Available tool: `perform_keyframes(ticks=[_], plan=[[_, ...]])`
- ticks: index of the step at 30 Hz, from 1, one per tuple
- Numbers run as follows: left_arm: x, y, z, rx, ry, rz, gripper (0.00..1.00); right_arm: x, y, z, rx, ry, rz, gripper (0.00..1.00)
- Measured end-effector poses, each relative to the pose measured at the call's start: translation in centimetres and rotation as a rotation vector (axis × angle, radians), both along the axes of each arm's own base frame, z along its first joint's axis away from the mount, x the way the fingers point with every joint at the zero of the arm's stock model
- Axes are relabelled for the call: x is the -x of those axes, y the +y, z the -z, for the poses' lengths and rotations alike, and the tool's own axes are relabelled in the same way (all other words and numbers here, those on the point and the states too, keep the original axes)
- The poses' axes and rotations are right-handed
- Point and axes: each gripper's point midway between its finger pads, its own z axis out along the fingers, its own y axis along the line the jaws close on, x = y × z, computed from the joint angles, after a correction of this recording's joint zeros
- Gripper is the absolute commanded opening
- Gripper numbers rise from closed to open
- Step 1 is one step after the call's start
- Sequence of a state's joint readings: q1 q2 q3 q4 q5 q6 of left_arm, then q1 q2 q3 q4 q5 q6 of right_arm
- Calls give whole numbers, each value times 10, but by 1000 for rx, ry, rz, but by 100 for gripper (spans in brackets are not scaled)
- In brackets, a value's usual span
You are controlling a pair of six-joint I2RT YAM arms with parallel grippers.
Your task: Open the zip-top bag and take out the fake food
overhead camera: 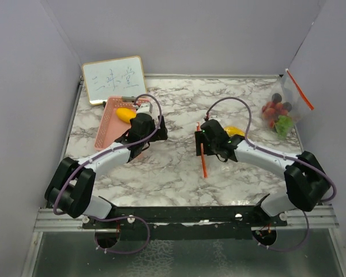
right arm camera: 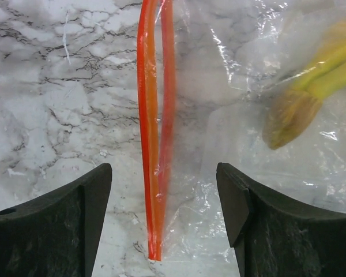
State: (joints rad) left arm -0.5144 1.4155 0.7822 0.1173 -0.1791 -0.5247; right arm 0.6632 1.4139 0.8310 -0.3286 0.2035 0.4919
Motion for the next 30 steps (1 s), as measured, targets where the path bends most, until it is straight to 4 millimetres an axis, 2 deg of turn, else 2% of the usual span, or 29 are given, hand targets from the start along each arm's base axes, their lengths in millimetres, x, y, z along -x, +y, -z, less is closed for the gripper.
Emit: perform_keyframes(ticks=[6, 12, 18, 23, 27, 30], plan=[[16, 0, 24, -5, 41, 18, 99, -10, 12, 16, 186, 22, 91, 67], [28, 7, 43, -22, 85, 18, 99, -27, 4, 25, 342, 14, 227, 60], [29, 7, 45, -22, 90, 21, 99, -24, -16, 26, 418, 6, 309, 37], [30, 3, 44, -11, 91, 36, 99, -22, -24, 25, 439, -2, 348, 4], [30, -5, 40, 23, 83, 62, 99, -19, -27, 20, 433, -9, 353, 2], [33, -21, 33, 89, 66, 117, 97, -17, -29, 9, 408, -25, 351, 2]])
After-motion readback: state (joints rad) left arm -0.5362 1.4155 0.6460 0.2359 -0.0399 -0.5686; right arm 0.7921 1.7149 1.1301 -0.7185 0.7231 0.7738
